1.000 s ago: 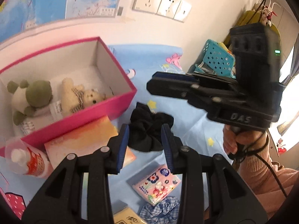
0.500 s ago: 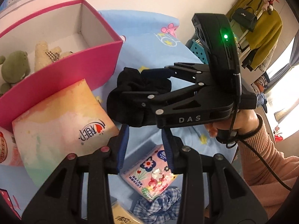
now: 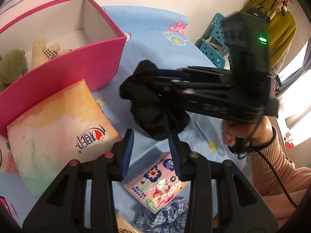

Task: Organize soft objects
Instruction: 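Lift the black cloth with the right gripper and carry it over the box, then open the right gripper to drop the black cloth into the box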

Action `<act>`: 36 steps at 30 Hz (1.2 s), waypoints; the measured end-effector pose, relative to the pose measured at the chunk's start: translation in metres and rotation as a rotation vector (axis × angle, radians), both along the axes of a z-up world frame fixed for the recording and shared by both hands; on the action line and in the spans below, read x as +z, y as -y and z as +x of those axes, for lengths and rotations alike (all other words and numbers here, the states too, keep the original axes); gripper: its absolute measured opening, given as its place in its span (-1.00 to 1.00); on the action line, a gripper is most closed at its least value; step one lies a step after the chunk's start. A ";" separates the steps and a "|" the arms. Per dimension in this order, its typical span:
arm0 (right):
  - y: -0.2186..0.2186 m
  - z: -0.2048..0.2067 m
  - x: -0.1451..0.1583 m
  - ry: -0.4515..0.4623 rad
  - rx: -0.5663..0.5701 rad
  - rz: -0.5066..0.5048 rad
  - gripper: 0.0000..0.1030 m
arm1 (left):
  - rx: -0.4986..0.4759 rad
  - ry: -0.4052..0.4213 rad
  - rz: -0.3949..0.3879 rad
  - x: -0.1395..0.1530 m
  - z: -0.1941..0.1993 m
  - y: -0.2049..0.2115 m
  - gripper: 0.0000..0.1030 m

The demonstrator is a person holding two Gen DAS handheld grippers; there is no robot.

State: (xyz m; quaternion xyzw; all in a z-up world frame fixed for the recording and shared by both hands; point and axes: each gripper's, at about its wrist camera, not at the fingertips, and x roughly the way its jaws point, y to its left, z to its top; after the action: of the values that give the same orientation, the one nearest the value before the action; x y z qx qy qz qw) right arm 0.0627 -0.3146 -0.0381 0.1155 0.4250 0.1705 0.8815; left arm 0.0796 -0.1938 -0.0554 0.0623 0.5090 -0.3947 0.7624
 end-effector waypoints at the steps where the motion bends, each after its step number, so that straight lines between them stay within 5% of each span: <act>1: 0.003 -0.005 0.006 0.013 0.003 0.029 -0.53 | 0.002 0.004 -0.003 0.002 0.001 -0.001 -0.23; 9: -0.009 -0.019 0.074 0.170 0.046 0.054 -0.53 | 0.008 0.093 -0.095 0.047 0.005 -0.007 -0.22; 16: -0.029 0.028 0.114 0.268 0.104 0.047 -0.52 | 0.099 0.212 -0.068 0.089 0.038 -0.018 -0.22; 32: -0.067 0.158 0.082 0.166 0.116 -0.060 -0.30 | 0.299 0.146 0.096 0.059 0.136 -0.030 -0.24; 36: -0.069 0.167 0.080 0.179 0.053 -0.110 -0.19 | 0.318 0.129 0.110 0.057 0.141 -0.032 -0.05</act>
State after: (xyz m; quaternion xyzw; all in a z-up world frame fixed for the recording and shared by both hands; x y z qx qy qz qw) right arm 0.2294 -0.2458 0.0423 0.0401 0.3563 0.1800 0.9160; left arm 0.2210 -0.1617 0.0011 0.0477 0.4834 -0.2357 0.8417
